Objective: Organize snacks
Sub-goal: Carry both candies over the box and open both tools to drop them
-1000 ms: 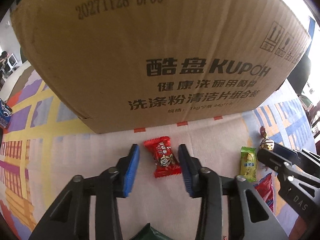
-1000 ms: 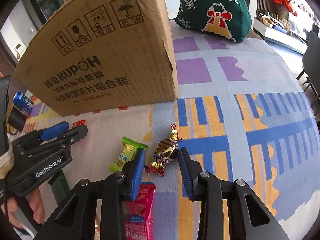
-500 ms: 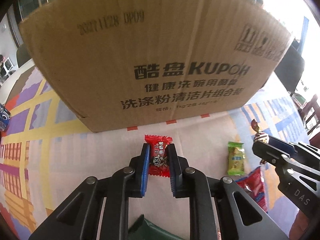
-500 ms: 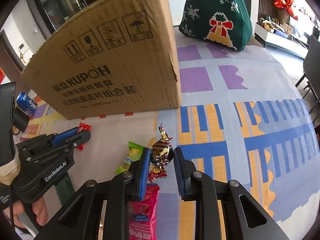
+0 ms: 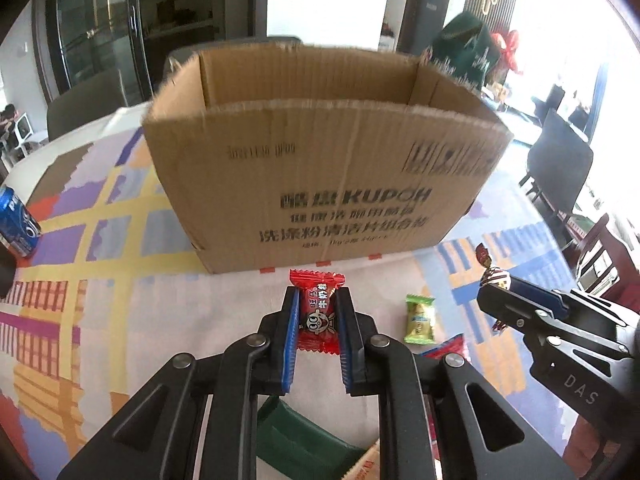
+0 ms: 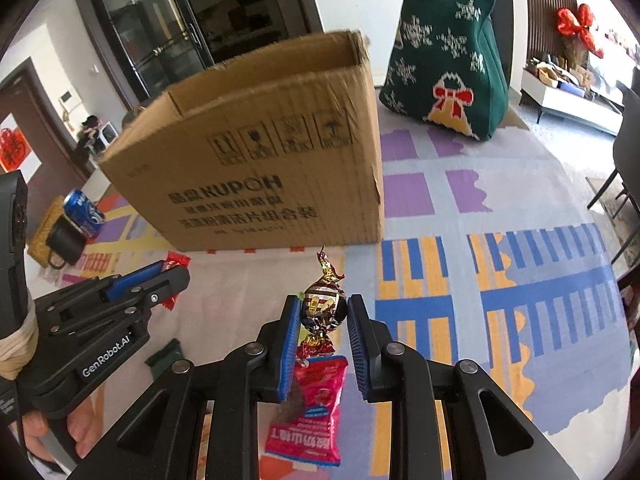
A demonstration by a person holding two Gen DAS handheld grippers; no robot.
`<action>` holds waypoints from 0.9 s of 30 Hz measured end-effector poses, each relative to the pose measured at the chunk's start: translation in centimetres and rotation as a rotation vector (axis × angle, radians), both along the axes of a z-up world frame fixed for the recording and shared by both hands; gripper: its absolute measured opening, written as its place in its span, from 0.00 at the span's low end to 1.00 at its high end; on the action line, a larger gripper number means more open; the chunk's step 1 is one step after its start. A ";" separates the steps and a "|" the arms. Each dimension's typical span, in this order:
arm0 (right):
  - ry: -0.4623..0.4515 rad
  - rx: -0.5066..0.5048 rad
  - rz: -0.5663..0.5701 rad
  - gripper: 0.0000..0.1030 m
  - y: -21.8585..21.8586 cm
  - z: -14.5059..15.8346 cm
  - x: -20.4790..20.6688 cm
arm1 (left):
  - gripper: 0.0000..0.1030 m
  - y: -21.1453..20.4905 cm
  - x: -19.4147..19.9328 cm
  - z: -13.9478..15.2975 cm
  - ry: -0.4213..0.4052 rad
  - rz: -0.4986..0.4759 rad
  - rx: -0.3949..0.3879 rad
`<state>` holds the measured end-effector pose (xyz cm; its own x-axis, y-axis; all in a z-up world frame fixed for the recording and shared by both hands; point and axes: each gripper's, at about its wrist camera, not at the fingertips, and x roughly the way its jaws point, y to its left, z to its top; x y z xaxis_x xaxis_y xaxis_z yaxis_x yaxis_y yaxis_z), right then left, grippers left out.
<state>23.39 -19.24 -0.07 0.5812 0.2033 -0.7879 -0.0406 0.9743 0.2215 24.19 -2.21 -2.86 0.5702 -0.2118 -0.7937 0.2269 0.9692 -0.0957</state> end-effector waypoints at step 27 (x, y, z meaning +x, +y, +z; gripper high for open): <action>-0.242 0.027 0.085 0.25 1.5 9.3 0.8 | 0.18 -0.5 1.1 9.2 -0.224 0.022 -0.038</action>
